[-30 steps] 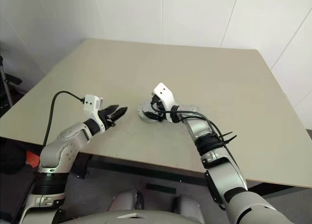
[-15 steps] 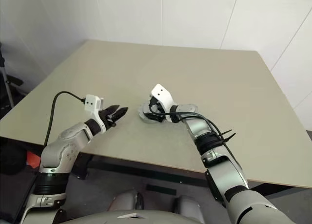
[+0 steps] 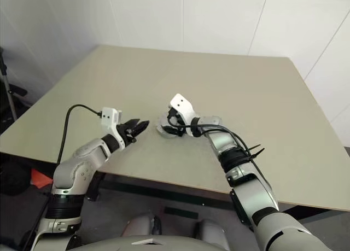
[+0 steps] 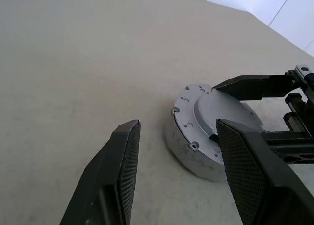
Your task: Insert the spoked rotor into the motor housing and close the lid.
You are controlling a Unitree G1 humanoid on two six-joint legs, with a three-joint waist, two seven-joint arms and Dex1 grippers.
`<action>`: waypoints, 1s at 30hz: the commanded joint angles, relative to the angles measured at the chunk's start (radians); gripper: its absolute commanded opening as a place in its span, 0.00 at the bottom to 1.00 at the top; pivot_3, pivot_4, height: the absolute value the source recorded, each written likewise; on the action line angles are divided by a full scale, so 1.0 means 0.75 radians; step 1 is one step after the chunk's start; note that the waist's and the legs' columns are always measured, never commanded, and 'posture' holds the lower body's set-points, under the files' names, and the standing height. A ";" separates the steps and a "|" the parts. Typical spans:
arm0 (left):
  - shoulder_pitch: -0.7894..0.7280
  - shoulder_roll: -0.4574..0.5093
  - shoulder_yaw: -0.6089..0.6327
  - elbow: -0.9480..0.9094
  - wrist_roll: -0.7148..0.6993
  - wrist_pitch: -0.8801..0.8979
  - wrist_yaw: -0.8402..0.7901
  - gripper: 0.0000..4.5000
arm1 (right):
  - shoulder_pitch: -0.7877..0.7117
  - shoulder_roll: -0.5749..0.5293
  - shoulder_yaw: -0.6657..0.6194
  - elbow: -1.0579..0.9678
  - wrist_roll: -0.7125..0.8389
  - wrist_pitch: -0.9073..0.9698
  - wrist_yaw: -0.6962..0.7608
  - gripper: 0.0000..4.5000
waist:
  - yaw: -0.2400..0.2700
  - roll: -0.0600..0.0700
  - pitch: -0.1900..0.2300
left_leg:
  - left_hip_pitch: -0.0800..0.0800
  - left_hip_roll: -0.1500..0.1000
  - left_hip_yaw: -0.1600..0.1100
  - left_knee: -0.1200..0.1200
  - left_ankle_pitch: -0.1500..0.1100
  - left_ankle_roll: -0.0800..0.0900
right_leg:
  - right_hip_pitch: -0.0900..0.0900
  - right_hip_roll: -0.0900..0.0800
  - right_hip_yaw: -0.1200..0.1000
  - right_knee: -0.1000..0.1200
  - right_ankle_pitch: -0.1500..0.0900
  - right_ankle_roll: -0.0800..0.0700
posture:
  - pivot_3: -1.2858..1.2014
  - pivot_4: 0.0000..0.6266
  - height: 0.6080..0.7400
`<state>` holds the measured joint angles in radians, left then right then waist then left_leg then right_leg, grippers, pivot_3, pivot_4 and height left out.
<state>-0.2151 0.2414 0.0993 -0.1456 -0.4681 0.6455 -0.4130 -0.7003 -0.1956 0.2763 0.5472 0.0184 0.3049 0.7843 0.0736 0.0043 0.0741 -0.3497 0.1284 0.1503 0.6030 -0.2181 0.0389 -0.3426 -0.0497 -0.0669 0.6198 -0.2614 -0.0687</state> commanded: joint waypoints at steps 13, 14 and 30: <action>-0.313 -0.252 0.289 0.187 -0.343 0.151 0.228 0.31 | 0.023 -0.038 0.041 0.159 -0.070 0.067 -0.008 0.71 | -0.001 0.000 0.000 | 0.001 0.000 0.001 -0.003 0.001 -0.001 | 0.002 0.000 0.000 -0.005 -0.001 0.001 | 0.52 0.00 1.00; -0.337 -0.268 0.313 0.227 -0.366 0.166 0.251 0.25 | 0.024 -0.038 0.039 0.154 -0.069 0.069 -0.009 0.71 | -0.002 0.000 0.000 | 0.002 0.000 0.001 -0.003 0.001 -0.001 | 0.003 0.000 0.000 -0.005 -0.001 0.001 | 0.52 0.00 1.00; -0.484 -0.317 0.331 0.574 -0.443 0.428 0.341 0.00 | 0.033 -0.033 0.032 0.127 -0.068 0.056 -0.032 0.71 | -0.002 0.000 0.000 | 0.003 0.000 0.001 -0.011 0.001 -0.001 | 0.006 0.000 -0.001 -0.016 -0.002 0.004 | 0.52 0.00 1.00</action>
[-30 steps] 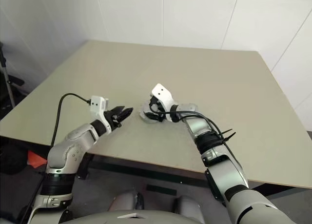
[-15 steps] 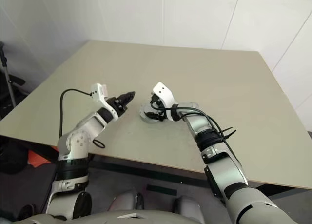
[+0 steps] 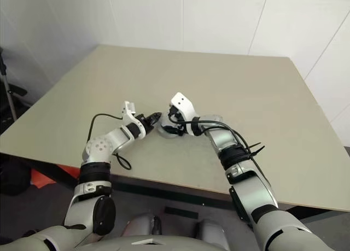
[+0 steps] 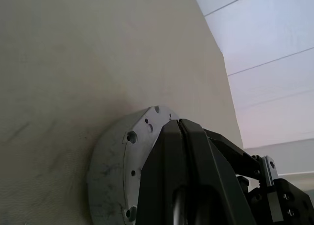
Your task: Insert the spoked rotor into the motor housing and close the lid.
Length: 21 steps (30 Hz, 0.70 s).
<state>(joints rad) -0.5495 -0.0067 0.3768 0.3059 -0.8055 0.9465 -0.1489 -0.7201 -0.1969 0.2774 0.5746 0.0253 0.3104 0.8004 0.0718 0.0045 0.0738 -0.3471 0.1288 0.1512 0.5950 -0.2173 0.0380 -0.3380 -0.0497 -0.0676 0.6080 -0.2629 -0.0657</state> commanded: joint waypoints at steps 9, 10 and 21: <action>-0.070 0.060 -0.015 0.033 0.039 0.219 0.162 0.00 | 0.045 -0.019 -0.003 0.054 -0.047 0.061 -0.063 0.71 | -0.001 0.000 0.000 | 0.001 0.000 0.000 -0.002 0.000 0.000 | 0.000 0.000 0.000 -0.001 0.000 0.001 | 0.52 0.00 1.00; -0.070 0.062 0.000 0.035 0.017 0.241 0.147 0.00 | 0.044 -0.021 -0.004 0.055 -0.048 0.061 -0.063 0.71 | -0.001 0.001 0.000 | 0.001 0.000 0.000 -0.002 0.000 0.000 | 0.000 0.000 0.000 -0.001 0.000 0.001 | 0.52 0.00 1.00; -0.071 0.054 0.058 0.028 -0.037 0.309 0.136 0.00 | 0.051 -0.027 -0.007 -0.008 -0.019 0.061 -0.007 1.00 | 0.001 0.000 0.000 | -0.002 0.000 0.000 -0.004 0.000 0.000 | -0.001 0.000 0.000 -0.005 -0.001 0.001 | 0.52 0.00 1.00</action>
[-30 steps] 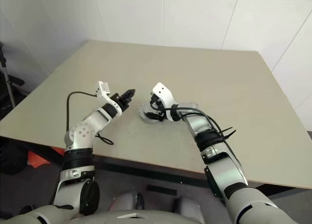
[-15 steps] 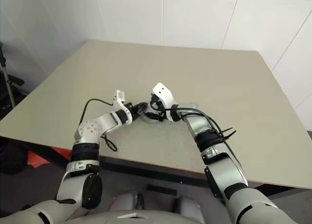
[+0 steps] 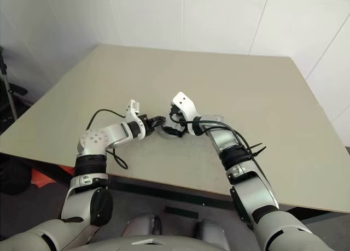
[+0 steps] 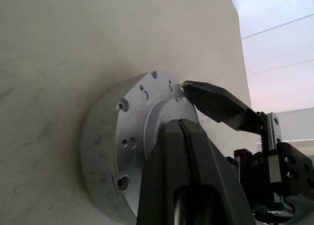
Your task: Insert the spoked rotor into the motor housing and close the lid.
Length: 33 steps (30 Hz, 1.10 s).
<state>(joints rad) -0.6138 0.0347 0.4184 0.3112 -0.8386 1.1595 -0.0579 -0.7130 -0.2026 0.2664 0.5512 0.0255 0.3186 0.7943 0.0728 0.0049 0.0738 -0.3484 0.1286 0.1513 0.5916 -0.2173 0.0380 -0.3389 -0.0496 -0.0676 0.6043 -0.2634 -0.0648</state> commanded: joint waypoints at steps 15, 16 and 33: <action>0.017 -0.012 0.041 0.020 -0.043 0.076 0.040 0.00 | 0.060 -0.111 -0.076 -0.409 0.187 0.190 0.262 1.00 | 0.009 -0.001 0.000 | -0.027 -0.001 0.001 -0.013 0.001 0.009 | -0.020 -0.001 -0.008 -0.016 0.006 -0.008 | 0.52 0.00 1.00; 0.017 -0.012 0.042 0.021 -0.047 0.078 0.041 0.00 | 0.042 -0.109 -0.097 -0.409 0.198 0.206 0.245 1.00 | 0.008 -0.001 0.000 | -0.029 -0.001 0.001 -0.013 0.001 0.009 | -0.022 -0.001 -0.009 -0.016 0.006 -0.009 | 0.52 0.00 1.00; 0.008 -0.014 0.059 0.023 -0.063 0.109 0.047 0.00 | -0.113 -0.147 -0.368 -0.235 0.331 0.646 -0.005 1.00 | 0.026 0.000 0.001 | -0.027 0.003 0.000 0.007 0.002 0.007 | -0.019 -0.002 -0.013 0.003 0.005 -0.011 | 0.52 0.00 1.00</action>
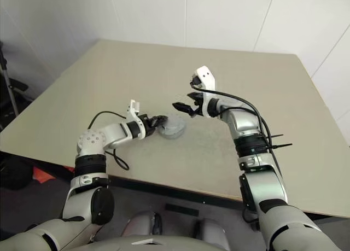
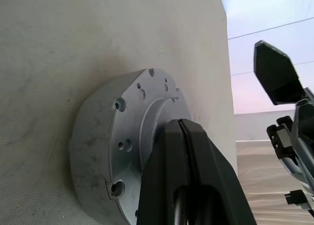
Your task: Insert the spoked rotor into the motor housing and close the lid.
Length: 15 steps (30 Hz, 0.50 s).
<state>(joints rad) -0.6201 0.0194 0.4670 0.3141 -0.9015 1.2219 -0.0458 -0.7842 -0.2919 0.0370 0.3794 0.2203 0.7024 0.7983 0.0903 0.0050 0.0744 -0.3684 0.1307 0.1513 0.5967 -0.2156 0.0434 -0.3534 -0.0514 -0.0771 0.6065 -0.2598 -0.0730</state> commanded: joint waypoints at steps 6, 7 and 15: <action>0.028 0.008 -0.001 0.004 0.020 0.022 0.031 0.00 | -0.031 -0.109 -0.161 0.074 0.204 0.462 0.027 1.00 | 0.010 0.000 0.000 | 0.000 0.000 -0.001 0.000 0.001 -0.001 | 0.000 0.000 0.000 0.000 0.000 0.000 | 0.52 0.00 1.00; 0.031 0.007 -0.001 -0.001 0.019 0.023 0.031 0.00 | -0.029 -0.123 -0.159 0.090 0.209 0.479 0.036 1.00 | 0.010 0.000 0.000 | 0.000 0.000 -0.001 0.000 0.001 -0.001 | 0.000 0.000 0.000 0.000 0.000 0.000 | 0.52 0.00 1.00; 0.048 0.002 -0.006 -0.033 0.020 0.013 0.031 0.00 | -0.036 -0.098 -0.184 0.337 0.224 0.504 0.018 1.00 | 0.008 0.000 -0.001 | 0.001 0.000 -0.001 0.000 0.002 -0.003 | 0.001 0.000 0.000 0.001 0.000 0.000 | 0.52 0.00 1.00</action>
<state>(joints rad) -0.6052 0.0160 0.4687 0.2944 -0.9041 1.2265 -0.0435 -0.7962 -0.3801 -0.0909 0.6169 0.3675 1.0863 0.8138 0.0961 0.0052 0.0740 -0.3669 0.1311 0.1509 0.5970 -0.2138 0.0409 -0.3524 -0.0513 -0.0773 0.6076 -0.2598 -0.0730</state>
